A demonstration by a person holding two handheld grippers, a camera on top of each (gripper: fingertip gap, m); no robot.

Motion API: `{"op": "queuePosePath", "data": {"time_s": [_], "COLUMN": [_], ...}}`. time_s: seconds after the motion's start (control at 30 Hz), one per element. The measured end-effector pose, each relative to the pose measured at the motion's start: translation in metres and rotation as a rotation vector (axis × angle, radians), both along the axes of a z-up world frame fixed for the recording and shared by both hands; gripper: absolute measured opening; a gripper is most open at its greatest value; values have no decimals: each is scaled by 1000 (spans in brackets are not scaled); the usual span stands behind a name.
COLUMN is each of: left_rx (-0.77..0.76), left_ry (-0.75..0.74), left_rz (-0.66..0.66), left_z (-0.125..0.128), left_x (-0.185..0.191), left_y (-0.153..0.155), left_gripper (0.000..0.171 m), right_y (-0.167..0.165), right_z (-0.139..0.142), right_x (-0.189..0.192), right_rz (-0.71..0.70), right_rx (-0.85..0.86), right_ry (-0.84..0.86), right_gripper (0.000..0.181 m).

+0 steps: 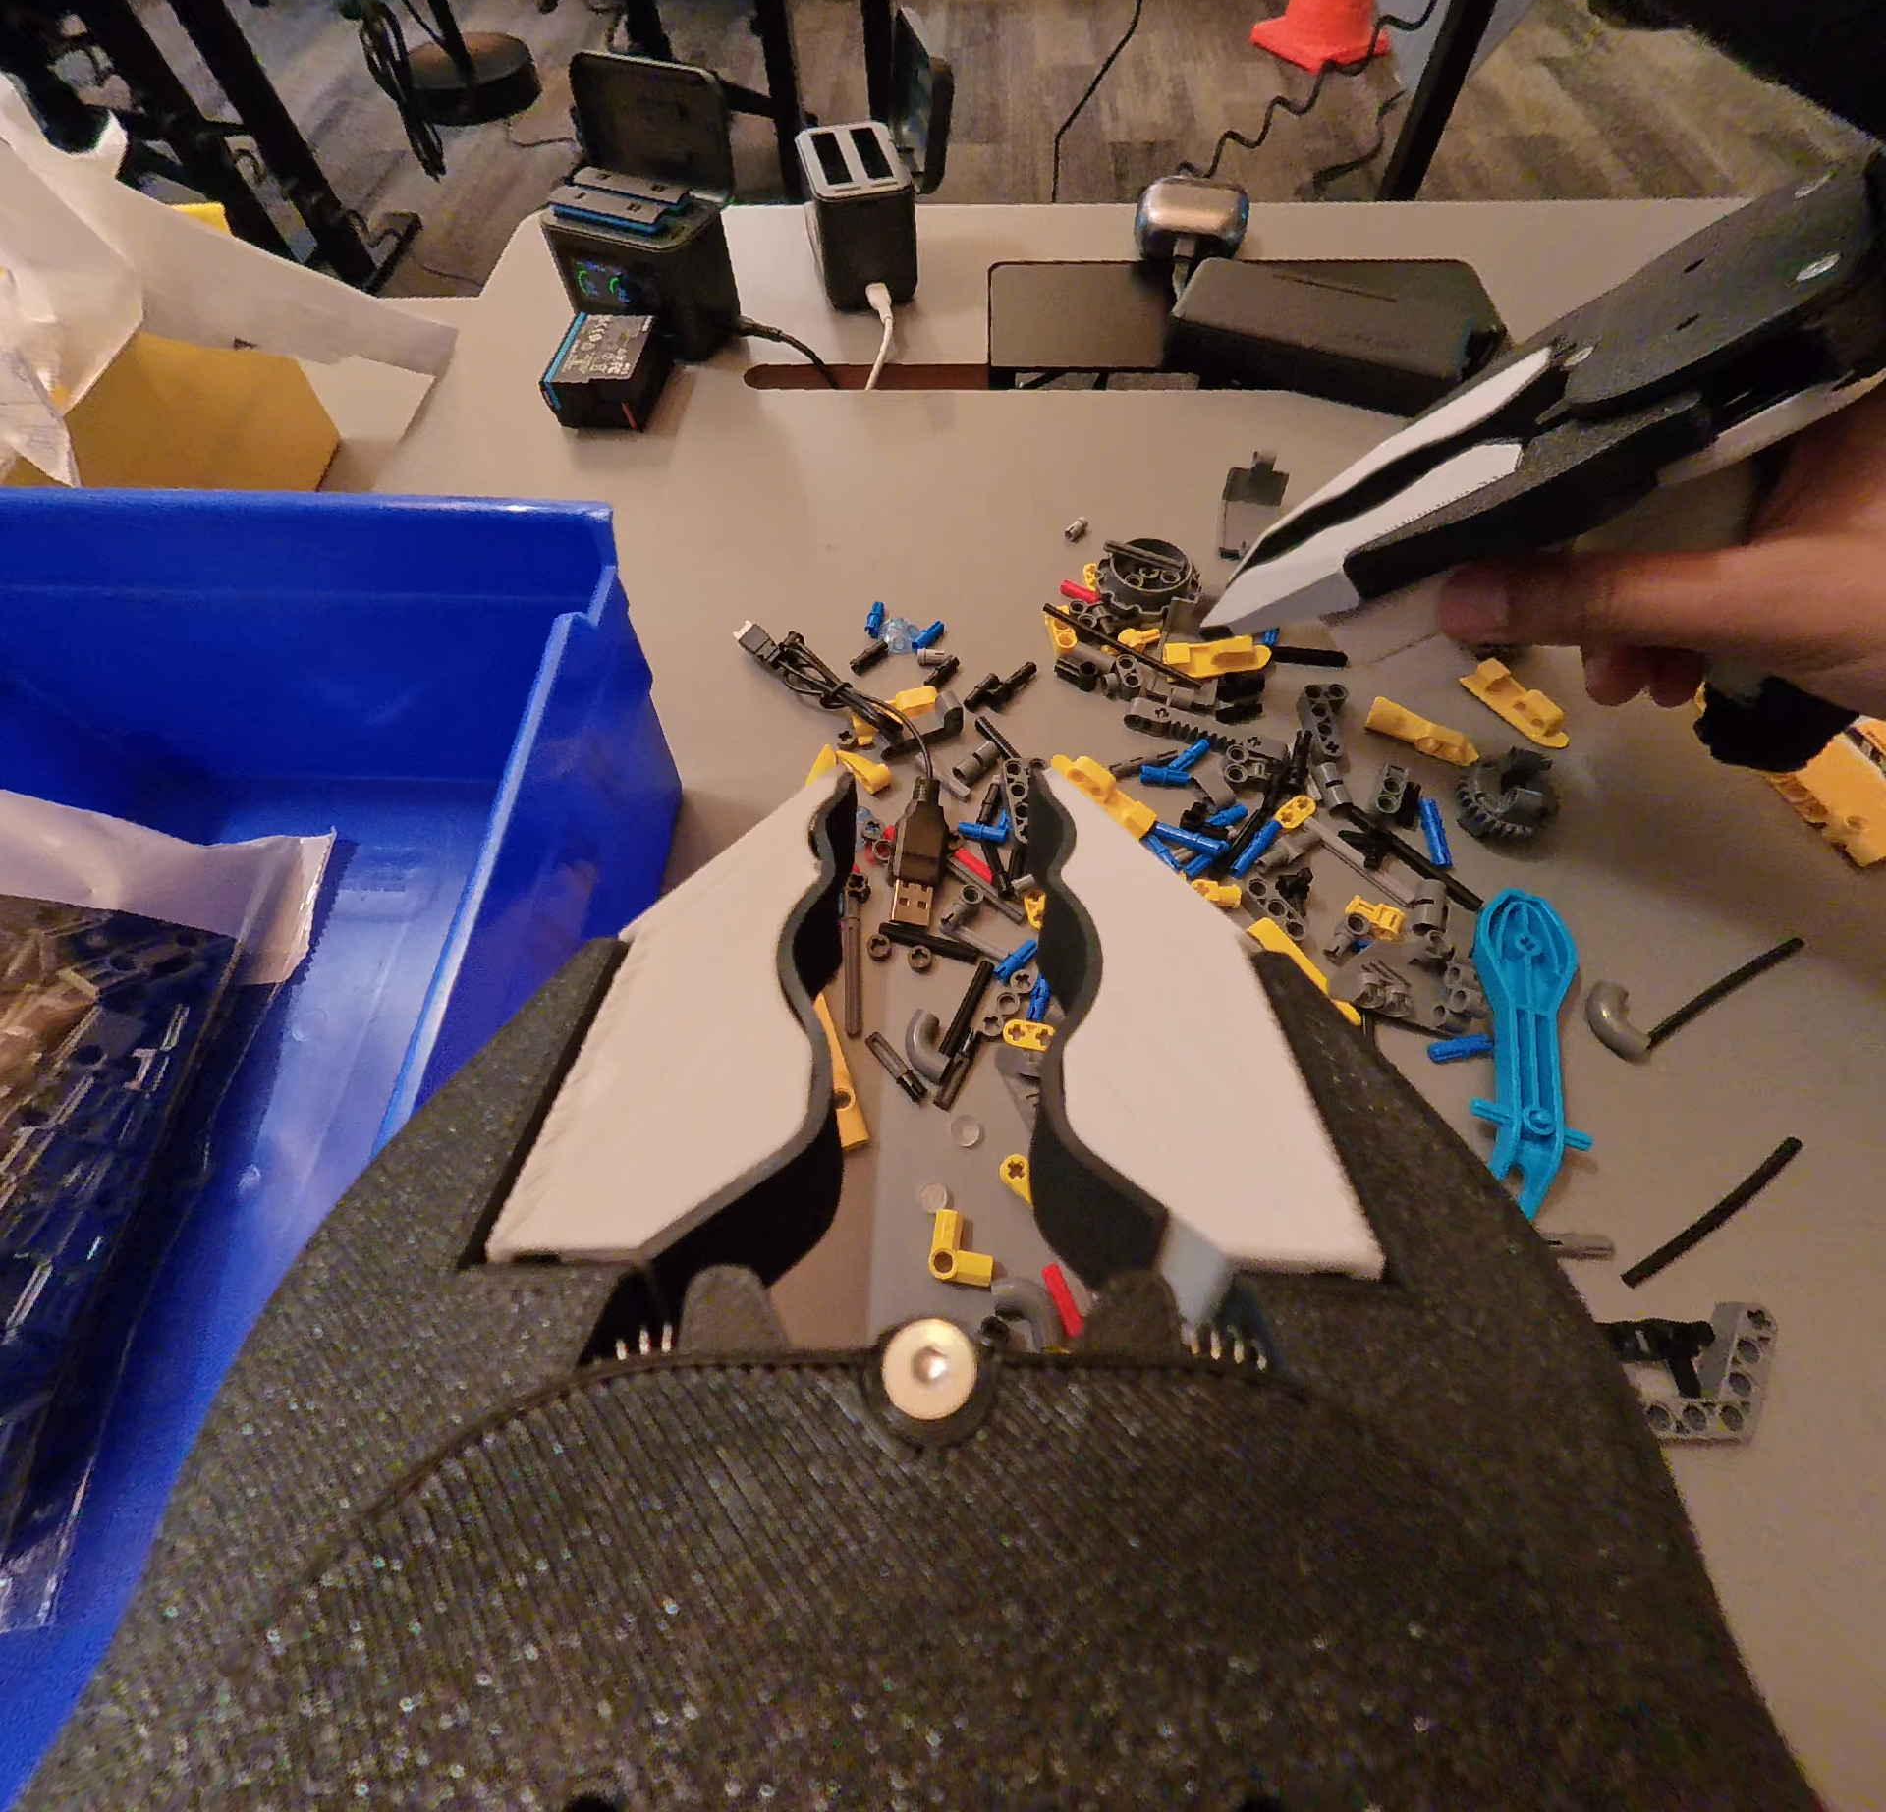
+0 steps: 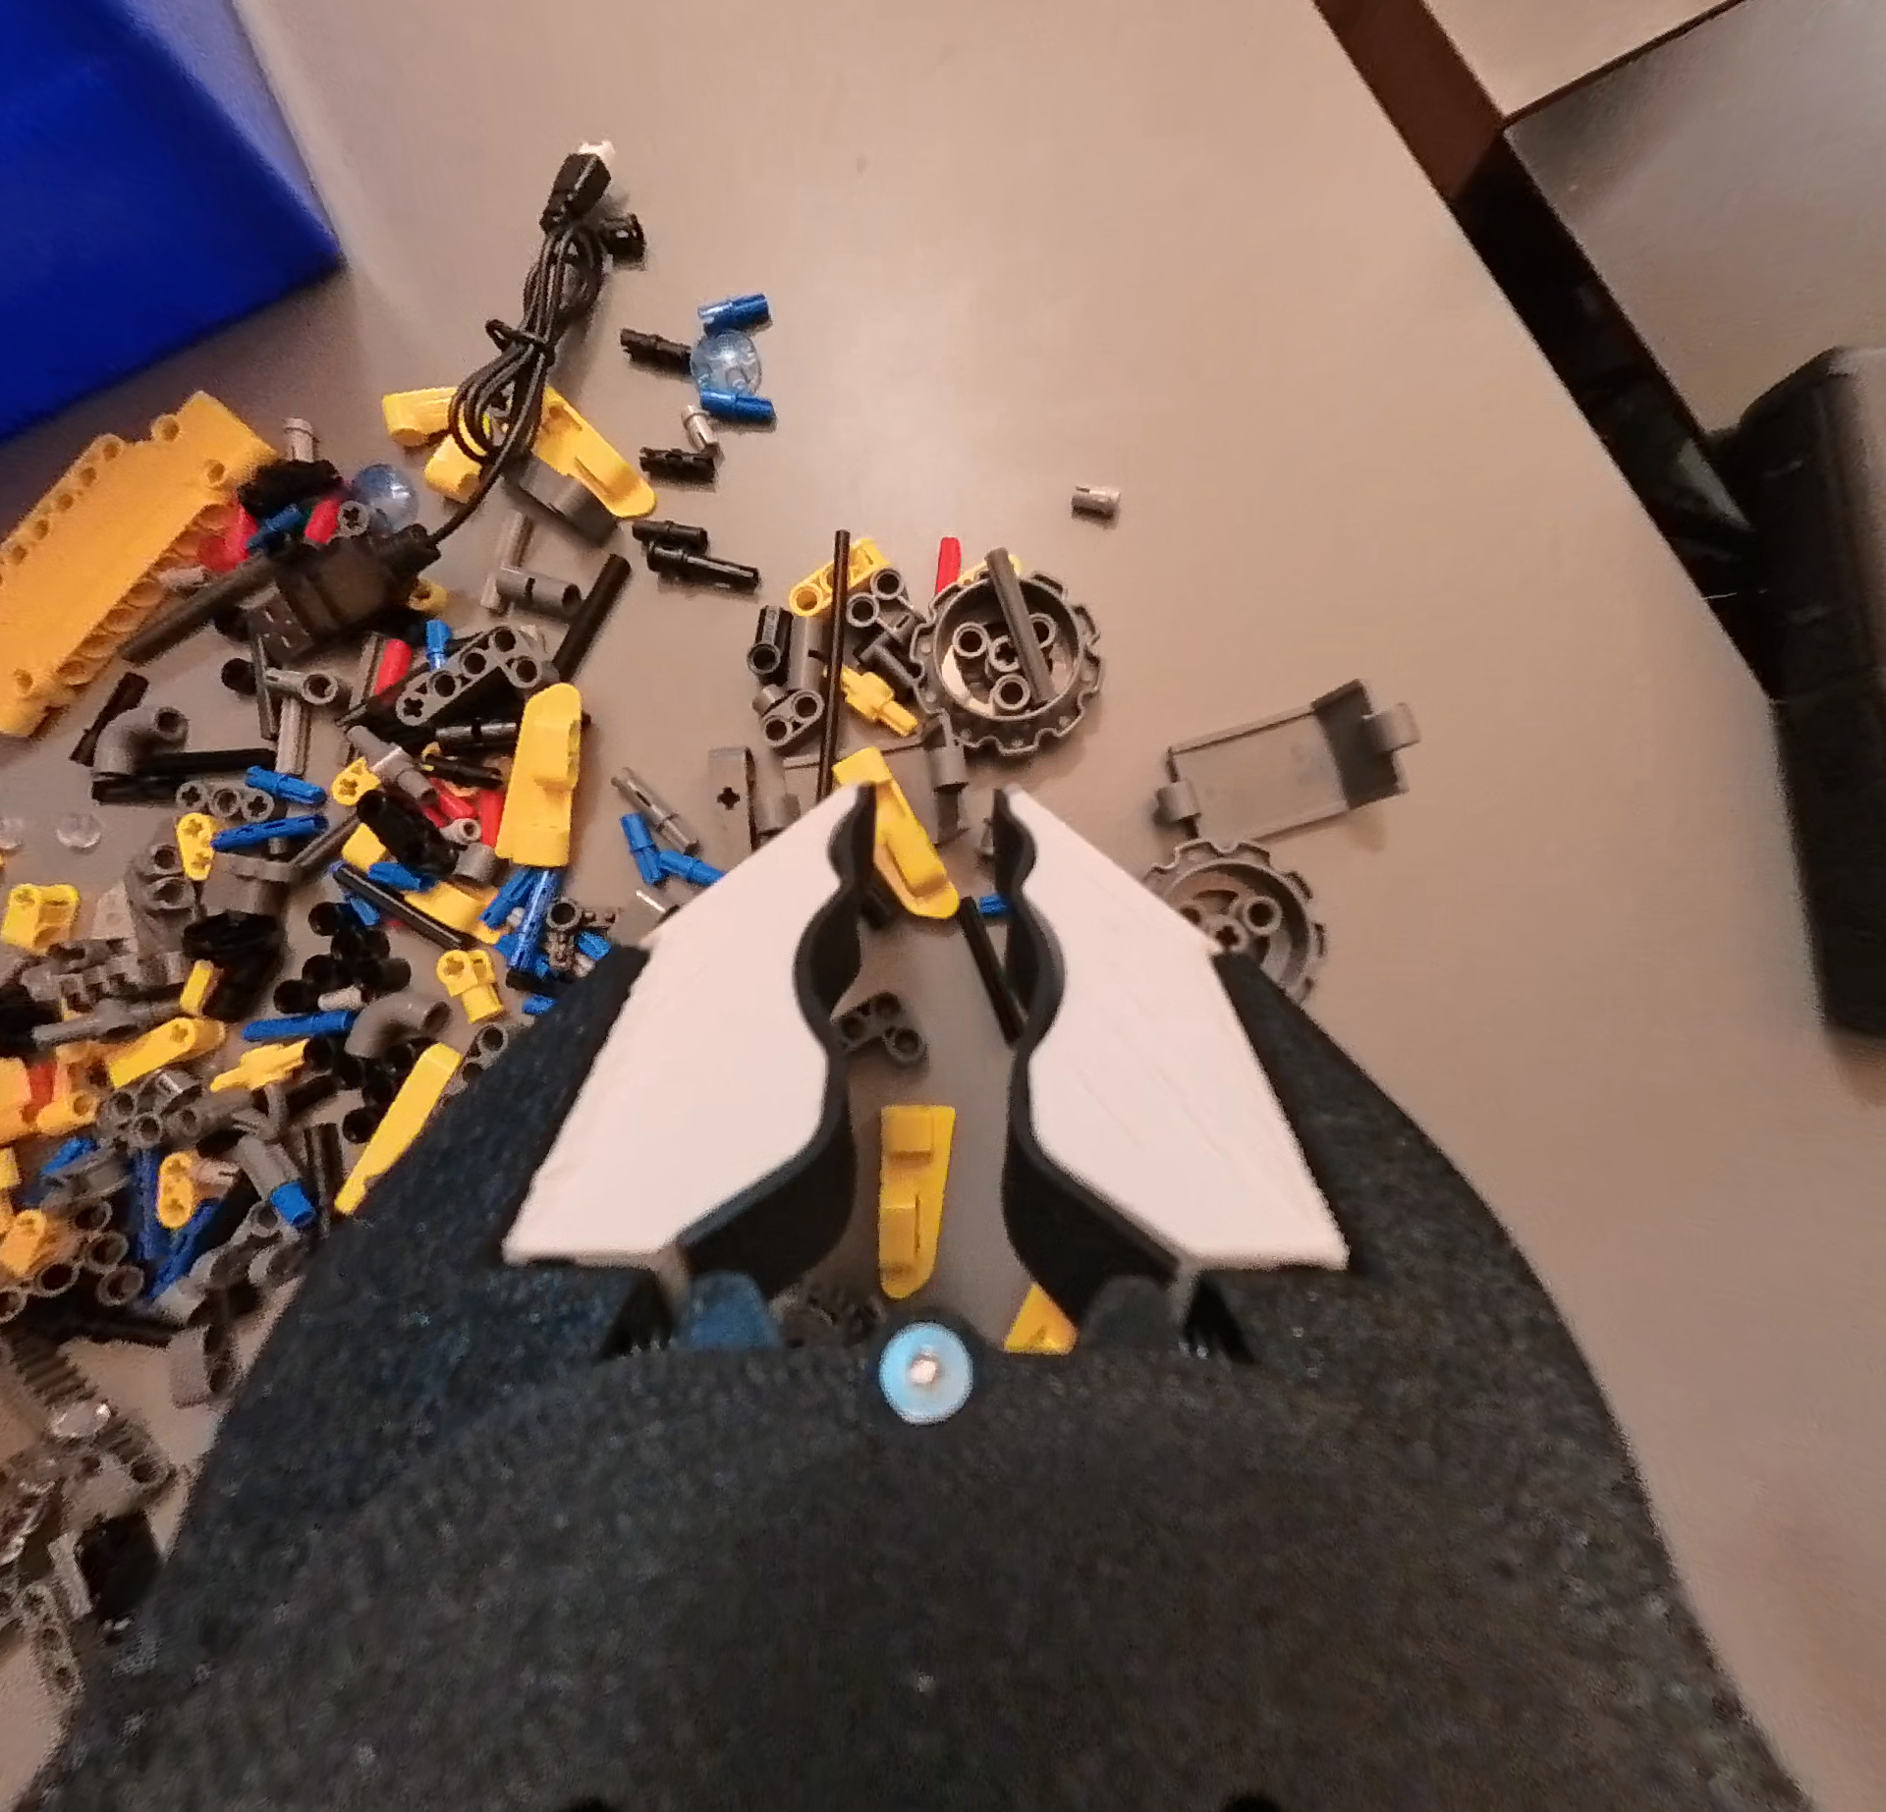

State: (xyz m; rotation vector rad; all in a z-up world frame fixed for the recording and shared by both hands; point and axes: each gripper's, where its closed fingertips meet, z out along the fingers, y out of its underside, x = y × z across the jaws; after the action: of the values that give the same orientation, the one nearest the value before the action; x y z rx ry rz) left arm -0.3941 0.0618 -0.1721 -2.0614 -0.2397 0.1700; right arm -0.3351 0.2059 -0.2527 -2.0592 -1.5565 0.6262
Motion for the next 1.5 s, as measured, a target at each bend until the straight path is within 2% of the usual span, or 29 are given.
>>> {"op": "queuePosePath", "data": {"time_s": [0.27, 0.6, 0.93, 1.3, 1.5], "left_rx": [-2, 1, 1, 1, 8], "left_ry": [6, 5, 5, 7, 4], "left_rz": [6, 4, 4, 5, 74], "left_z": [-1, 0, 0, 0, 2], "left_x": [-1, 0, 0, 0, -13], "left_y": [0, 0, 0, 0, -6], "left_gripper": [33, 33, 33, 33, 30], "right_y": [0, 1, 1, -1, -11], "right_z": [0, 30, 48, 41, 34], "right_x": [4, 6, 10, 20, 17], "right_rz": [7, 2, 22, 98, 128], "right_rx": [16, 114, 334, 538, 524], "right_ry": [17, 62, 12, -75, -79], "right_gripper": [2, 2, 2, 2, 2]}}
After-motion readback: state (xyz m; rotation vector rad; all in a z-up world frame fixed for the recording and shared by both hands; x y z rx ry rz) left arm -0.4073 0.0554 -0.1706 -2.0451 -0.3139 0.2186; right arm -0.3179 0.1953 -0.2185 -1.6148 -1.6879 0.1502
